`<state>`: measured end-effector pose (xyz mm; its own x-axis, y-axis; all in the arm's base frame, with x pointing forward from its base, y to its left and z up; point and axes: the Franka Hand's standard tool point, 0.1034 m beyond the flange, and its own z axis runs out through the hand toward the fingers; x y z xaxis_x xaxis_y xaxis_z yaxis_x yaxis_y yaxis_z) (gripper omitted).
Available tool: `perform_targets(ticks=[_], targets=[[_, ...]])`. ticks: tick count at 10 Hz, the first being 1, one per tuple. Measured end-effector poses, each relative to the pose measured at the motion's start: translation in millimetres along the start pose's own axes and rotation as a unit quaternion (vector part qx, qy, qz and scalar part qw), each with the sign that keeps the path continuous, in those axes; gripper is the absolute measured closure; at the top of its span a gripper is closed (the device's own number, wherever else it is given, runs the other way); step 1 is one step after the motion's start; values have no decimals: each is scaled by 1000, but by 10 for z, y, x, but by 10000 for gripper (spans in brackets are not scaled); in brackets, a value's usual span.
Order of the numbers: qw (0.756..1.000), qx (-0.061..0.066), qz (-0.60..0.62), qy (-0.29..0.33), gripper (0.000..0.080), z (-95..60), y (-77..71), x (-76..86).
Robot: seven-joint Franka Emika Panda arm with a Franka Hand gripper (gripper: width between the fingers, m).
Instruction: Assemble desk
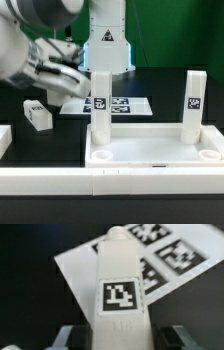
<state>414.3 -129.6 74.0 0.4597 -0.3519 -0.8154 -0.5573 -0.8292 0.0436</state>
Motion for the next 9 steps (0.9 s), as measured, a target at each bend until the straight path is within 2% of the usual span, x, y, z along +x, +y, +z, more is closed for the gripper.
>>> perform_targets(ticks=[1, 2, 5, 6, 7, 9], targets=[[1000, 2, -6, 3, 512, -118, -45, -78], [1000, 3, -10, 6, 512, -173, -77, -125], [1000, 3, -11, 23, 512, -180, -83, -58], [999, 3, -12, 45, 512, -211, -102, 1], [995, 3, -29, 99, 512, -287, -158, 54], [982, 6, -68, 176, 512, -449, -264, -22]])
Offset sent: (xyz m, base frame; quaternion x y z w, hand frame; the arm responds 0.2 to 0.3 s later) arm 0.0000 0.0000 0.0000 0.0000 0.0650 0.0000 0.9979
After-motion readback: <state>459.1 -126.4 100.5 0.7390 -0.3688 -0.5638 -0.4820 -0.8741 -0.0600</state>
